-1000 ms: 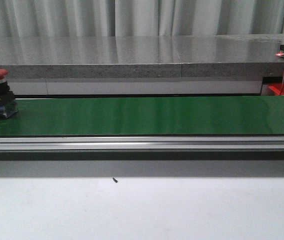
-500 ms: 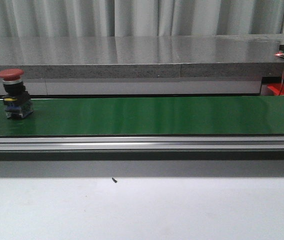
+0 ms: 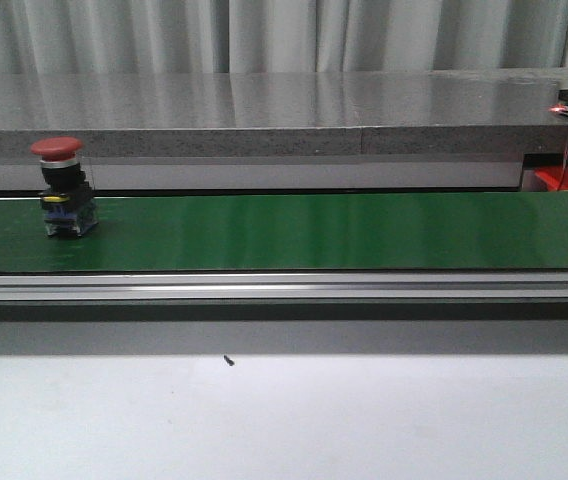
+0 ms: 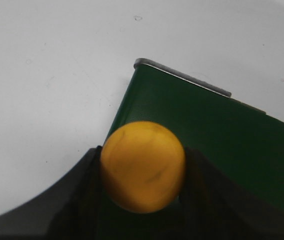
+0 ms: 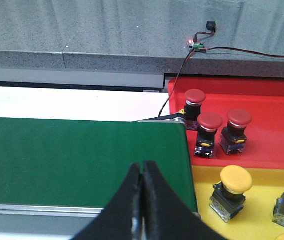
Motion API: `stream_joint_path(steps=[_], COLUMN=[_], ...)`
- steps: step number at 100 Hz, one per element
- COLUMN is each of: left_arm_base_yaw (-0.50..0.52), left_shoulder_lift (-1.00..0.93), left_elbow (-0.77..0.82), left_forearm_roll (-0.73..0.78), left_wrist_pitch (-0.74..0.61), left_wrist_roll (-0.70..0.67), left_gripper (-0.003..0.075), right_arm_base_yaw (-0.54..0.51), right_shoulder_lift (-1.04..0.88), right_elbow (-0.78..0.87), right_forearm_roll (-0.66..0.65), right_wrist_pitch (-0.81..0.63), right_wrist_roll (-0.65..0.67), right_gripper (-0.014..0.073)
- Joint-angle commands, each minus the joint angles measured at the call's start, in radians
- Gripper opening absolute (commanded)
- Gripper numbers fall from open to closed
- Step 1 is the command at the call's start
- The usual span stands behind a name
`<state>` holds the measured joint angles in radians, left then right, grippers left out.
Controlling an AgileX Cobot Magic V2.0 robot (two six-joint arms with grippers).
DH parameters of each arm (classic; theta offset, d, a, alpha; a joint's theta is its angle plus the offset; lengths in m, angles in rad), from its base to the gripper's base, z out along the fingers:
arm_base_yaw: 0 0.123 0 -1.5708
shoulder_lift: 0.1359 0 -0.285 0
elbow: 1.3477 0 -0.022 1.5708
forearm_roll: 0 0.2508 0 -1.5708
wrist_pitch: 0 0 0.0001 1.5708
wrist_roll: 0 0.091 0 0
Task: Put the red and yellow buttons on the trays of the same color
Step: 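Grasp the last yellow button with the left gripper and lift it, then lower the yellow button onto the belt's start and open the left gripper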
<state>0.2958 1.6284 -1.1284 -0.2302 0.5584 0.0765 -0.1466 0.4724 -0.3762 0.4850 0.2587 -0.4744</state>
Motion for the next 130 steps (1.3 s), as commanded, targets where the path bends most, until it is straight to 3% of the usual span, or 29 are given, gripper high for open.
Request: stream_joint_path(steps=[1,17,22,28,49,63,70,92,130], left_arm_base_yaw=[-0.006,-0.008,-0.012,-0.019,-0.082,-0.123,-0.137,-0.19,-0.285], left_shoulder_lift=[-0.045,-0.057,-0.07,-0.095,-0.203,-0.289,-0.332,-0.478,-0.691], left_elbow=[-0.019,-0.019,-0.019,-0.019,-0.018,0.006,0.02,0.118,0.334], left_forearm_roll=[-0.011,-0.015,-0.017,-0.017,-0.021,-0.021,-0.021,-0.031,-0.037], left_wrist_pitch=[-0.034,-0.007,-0.007,-0.005,0.016,0.025,0.05,0.07,0.026], left_wrist_roll=[0.008,0.022,0.022,0.029,0.052,0.08,0.1,0.1,0.1], left_gripper=[0.0225,0.0533,0.0583,0.0589,0.0529,0.0434,0.0349,-0.0022,-0.0019], right_arm_base_yaw=[0.0,0.0,0.0,0.0,0.0,0.0,0.0,0.0,0.0], right_shoulder_lift=[0.0,0.0,0.0,0.0,0.0,0.0,0.0,0.0,0.0], right_elbow=[-0.024,-0.024,-0.024,-0.024,-0.024,-0.024,-0.024,-0.024,-0.024], right_forearm_roll=[0.007,0.007,0.007,0.007,0.007,0.007,0.007,0.007,0.007], right_wrist_pitch=[-0.065,-0.065,-0.065,-0.065,-0.065,-0.065,-0.065,-0.065,-0.065], right_wrist_roll=[-0.004,-0.004,-0.004,-0.004,-0.004,-0.004,-0.004,-0.004,-0.004], right_gripper=[-0.0122,-0.0122,-0.0122,-0.0122,-0.0122,-0.0122,-0.0122,-0.0122,-0.0122])
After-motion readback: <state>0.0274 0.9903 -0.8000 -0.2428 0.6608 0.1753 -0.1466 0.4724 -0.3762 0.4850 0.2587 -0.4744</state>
